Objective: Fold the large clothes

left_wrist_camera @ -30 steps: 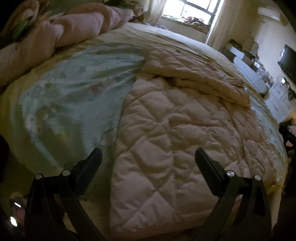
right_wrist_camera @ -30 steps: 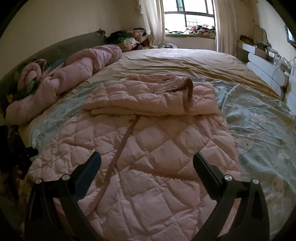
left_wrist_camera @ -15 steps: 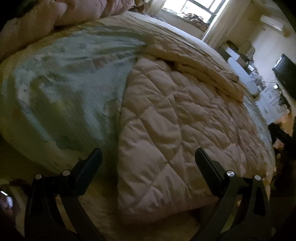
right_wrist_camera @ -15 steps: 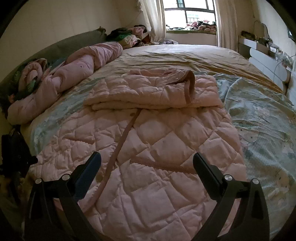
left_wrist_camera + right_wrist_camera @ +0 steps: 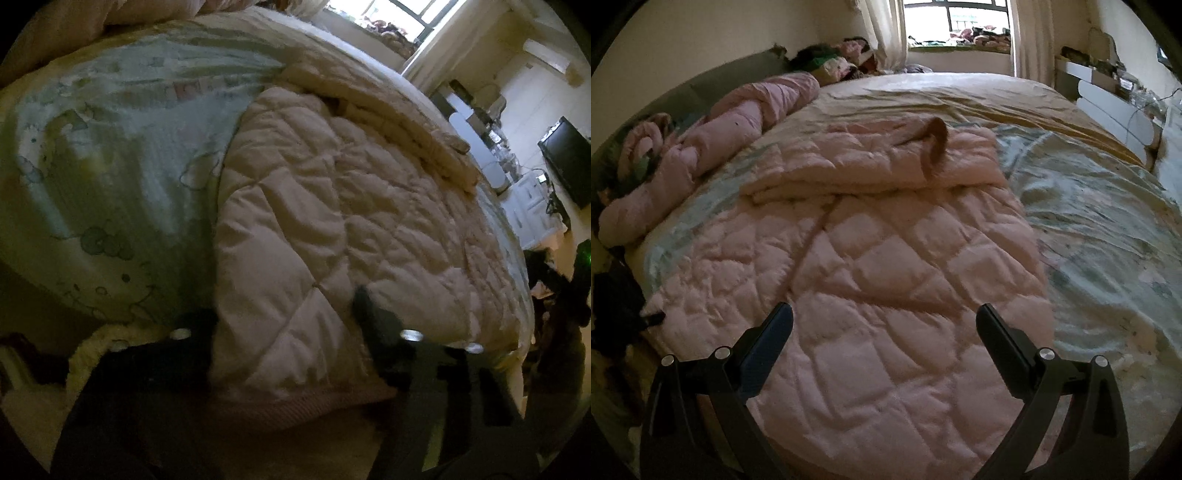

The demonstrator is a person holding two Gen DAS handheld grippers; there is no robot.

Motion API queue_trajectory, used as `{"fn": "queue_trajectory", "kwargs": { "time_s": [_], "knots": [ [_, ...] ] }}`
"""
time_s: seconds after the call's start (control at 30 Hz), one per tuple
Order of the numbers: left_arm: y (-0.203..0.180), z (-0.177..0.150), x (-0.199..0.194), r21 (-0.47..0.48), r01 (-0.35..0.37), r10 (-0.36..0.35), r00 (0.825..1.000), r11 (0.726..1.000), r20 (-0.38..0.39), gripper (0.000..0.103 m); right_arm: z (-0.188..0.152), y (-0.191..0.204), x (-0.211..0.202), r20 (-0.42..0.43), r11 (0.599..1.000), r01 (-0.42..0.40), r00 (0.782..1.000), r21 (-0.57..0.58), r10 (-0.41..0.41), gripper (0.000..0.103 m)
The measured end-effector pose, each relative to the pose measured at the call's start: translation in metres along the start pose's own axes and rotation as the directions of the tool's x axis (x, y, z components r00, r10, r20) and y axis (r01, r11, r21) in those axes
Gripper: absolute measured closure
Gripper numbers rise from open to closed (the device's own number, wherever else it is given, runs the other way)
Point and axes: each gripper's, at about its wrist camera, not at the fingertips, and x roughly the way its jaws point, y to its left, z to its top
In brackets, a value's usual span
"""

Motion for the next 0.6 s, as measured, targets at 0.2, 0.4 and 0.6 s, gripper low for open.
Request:
{"fn": "queue_trajectory", "kwargs": {
  "time_s": [0.2, 0.4, 0.6],
  "knots": [
    [-0.015, 0.006, -0.016, 0.025, 0.009, -0.010, 0.998, 1.000, 0.060, 0.081, -0.021, -0.027, -0.002, -0.093, 1.000, 0.010, 0.996, 0.016, -0.008, 0.004],
    [-0.023, 0.010, -0.017, 0.046, -0.006, 0.003, 0.998, 0.999, 0.070, 0.081, -0.053, -0.046, 0.001, -0.212, 0.999, 0.028, 0.977, 0.031, -0.021, 0.004],
    [-0.027, 0.009, -0.016, 0.057, -0.025, 0.021, 0.997, 0.998, 0.072, 0.081, -0.079, -0.072, 0.003, -0.279, 0.994, 0.049, 0.960, 0.098, -0.020, 0.004]
  ]
}}
